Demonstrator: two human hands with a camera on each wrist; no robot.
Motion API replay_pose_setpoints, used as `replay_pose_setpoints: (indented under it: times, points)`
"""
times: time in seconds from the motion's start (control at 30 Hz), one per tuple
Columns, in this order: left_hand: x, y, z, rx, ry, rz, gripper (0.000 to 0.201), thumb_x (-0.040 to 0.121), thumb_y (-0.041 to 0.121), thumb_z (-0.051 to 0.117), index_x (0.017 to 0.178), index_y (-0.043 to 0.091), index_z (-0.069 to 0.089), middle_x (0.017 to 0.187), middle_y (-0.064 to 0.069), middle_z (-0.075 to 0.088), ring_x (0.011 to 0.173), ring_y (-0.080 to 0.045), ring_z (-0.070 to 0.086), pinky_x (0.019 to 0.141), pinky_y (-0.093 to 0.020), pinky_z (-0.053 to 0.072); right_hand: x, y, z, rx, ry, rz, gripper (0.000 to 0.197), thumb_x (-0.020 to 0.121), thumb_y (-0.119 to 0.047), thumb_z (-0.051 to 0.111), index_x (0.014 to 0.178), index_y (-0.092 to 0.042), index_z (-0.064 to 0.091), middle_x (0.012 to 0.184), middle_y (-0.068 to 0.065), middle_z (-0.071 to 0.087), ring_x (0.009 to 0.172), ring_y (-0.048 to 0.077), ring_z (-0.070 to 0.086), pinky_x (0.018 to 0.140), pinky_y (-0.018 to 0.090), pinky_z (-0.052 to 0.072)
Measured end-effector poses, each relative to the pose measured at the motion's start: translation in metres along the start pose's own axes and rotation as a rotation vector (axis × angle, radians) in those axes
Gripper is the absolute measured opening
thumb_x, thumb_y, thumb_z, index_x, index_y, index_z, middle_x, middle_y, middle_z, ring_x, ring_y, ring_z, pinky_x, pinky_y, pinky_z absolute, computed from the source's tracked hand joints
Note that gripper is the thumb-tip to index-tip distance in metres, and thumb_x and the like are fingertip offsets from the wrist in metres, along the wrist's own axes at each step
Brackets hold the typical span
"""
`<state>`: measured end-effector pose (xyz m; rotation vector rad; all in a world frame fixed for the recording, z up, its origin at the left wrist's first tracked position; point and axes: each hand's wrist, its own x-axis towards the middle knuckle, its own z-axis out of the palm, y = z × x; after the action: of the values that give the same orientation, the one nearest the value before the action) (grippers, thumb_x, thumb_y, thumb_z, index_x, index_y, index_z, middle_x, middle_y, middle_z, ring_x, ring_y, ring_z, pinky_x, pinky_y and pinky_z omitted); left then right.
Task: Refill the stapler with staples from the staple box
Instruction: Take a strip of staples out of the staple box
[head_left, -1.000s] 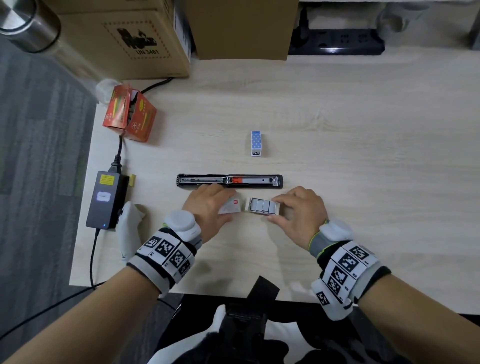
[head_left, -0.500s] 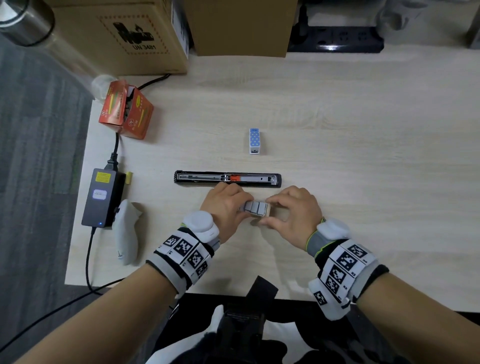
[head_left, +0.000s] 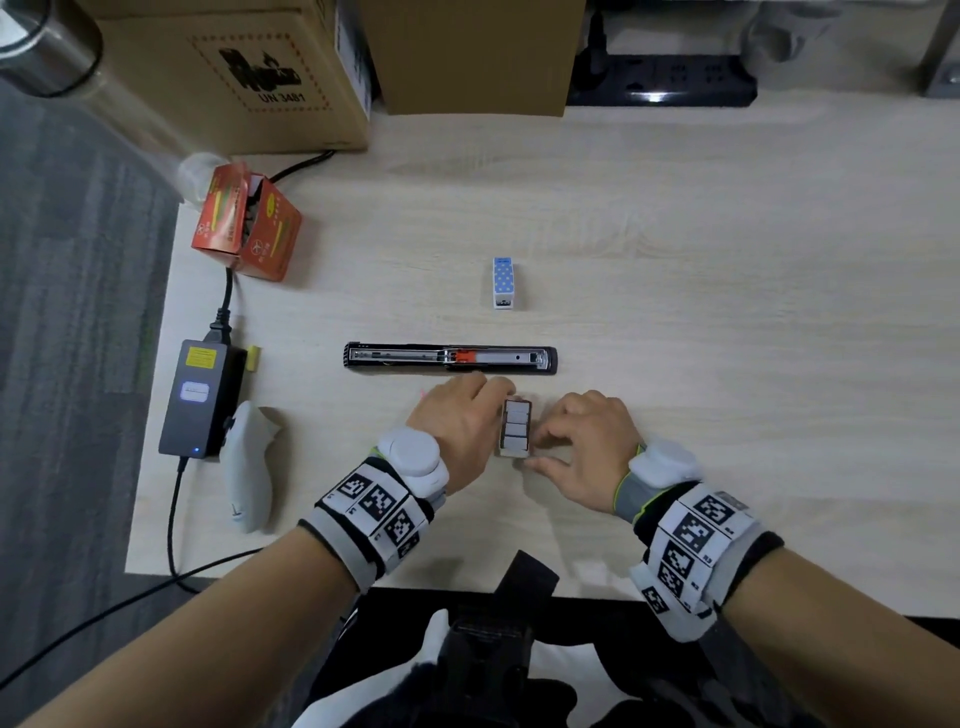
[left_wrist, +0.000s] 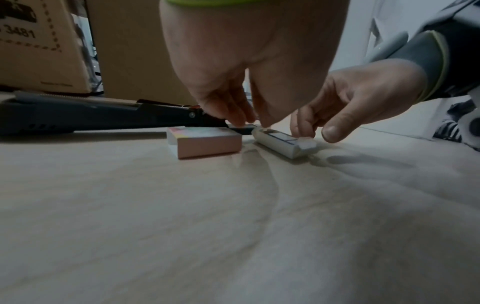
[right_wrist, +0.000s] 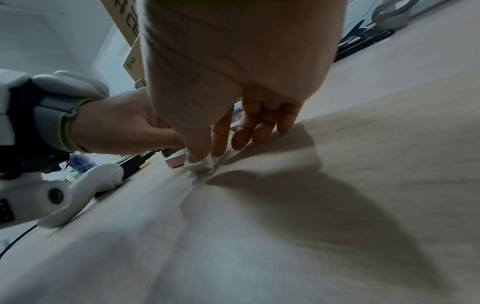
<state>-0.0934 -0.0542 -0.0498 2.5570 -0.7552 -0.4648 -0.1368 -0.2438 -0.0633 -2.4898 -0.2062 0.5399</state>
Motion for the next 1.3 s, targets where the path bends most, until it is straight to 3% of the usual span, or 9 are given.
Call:
replay_pose_setpoints:
  times: [0.1, 0.2, 0.3, 0.47, 0.7, 0.9, 1.1, 1.3]
  points:
    - [-0.009, 0.011, 0.004, -0.003, -0.111, -0.087, 0.043, 0.082, 0.042, 0.063, 0.110, 0.012, 0.052, 0.092, -0.009, 0.061, 0.080, -0.030, 0.054, 0.071, -0.039, 0.045, -0.004, -0.005, 0.002, -0.008, -0.043, -0.051, 0.017, 0.075, -0.043, 0.062, 0.086, -0.033, 0.069, 0.087, -0.005, 0.060, 0.086, 0.024, 0.050, 0.078, 0.033, 0.030]
    - [-0.009, 0.013, 0.013, 0.099, -0.104, -0.076, 0.054, 0.077, 0.055, 0.061, 0.111, 0.016, 0.049, 0.098, -0.005, 0.057, 0.087, -0.027, 0.049, 0.076, -0.037, 0.041, -0.006, -0.008, 0.001, -0.009, -0.050, -0.062, 0.021, 0.074, -0.032, 0.056, 0.089, -0.031, 0.069, 0.086, -0.002, 0.060, 0.085, 0.026, 0.051, 0.077, 0.033, 0.031]
    - [-0.004, 0.013, 0.015, 0.134, -0.086, -0.086, 0.052, 0.076, 0.050, 0.063, 0.113, 0.017, 0.048, 0.101, -0.003, 0.057, 0.091, -0.028, 0.047, 0.077, -0.037, 0.038, -0.005, -0.003, -0.003, -0.004, 0.029, -0.019, 0.025, 0.072, -0.031, 0.047, 0.086, -0.027, 0.068, 0.083, -0.001, 0.061, 0.080, 0.027, 0.054, 0.074, 0.032, 0.030]
    - [0.000, 0.008, 0.015, 0.074, 0.025, -0.071, 0.046, 0.072, 0.024, 0.069, 0.113, 0.016, 0.051, 0.093, -0.001, 0.068, 0.090, -0.030, 0.051, 0.074, -0.039, 0.039, -0.001, 0.000, -0.008, 0.007, 0.191, 0.077, 0.014, 0.072, -0.021, 0.067, 0.086, -0.023, 0.065, 0.080, 0.001, 0.061, 0.076, 0.029, 0.057, 0.071, 0.036, 0.040]
    - [0.000, 0.000, 0.008, 0.016, 0.059, -0.108, 0.063, 0.072, 0.040, 0.072, 0.126, 0.023, 0.044, 0.107, 0.007, 0.064, 0.107, -0.023, 0.045, 0.082, -0.035, 0.030, 0.010, -0.011, -0.007, 0.025, 0.172, 0.035, 0.014, 0.076, -0.025, 0.069, 0.089, -0.021, 0.066, 0.079, 0.004, 0.060, 0.074, 0.031, 0.057, 0.070, 0.038, 0.044]
    - [-0.009, -0.014, 0.008, 0.030, 0.110, -0.119, 0.051, 0.071, 0.037, 0.074, 0.115, 0.021, 0.053, 0.101, 0.006, 0.064, 0.109, -0.025, 0.047, 0.086, -0.034, 0.028, 0.014, -0.015, -0.006, 0.007, 0.108, 0.080, 0.015, 0.078, -0.025, 0.068, 0.092, -0.021, 0.067, 0.084, 0.004, 0.060, 0.080, 0.029, 0.056, 0.075, 0.036, 0.038]
    - [-0.014, -0.024, 0.013, 0.024, 0.173, -0.061, 0.043, 0.068, 0.031, 0.079, 0.106, 0.020, 0.062, 0.099, 0.002, 0.068, 0.107, -0.025, 0.050, 0.086, -0.038, 0.034, 0.012, -0.016, -0.007, 0.011, 0.093, 0.107, 0.019, 0.077, -0.028, 0.070, 0.095, -0.022, 0.065, 0.085, 0.001, 0.060, 0.081, 0.027, 0.056, 0.077, 0.035, 0.038]
    - [-0.013, -0.026, 0.017, 0.019, 0.186, -0.049, 0.042, 0.069, 0.042, 0.075, 0.105, 0.022, 0.065, 0.098, 0.003, 0.065, 0.107, -0.021, 0.047, 0.085, -0.033, 0.028, 0.021, -0.032, 0.001, -0.012, 0.092, 0.038, 0.020, 0.075, -0.024, 0.071, 0.094, -0.021, 0.067, 0.085, 0.005, 0.061, 0.081, 0.031, 0.058, 0.075, 0.036, 0.040]
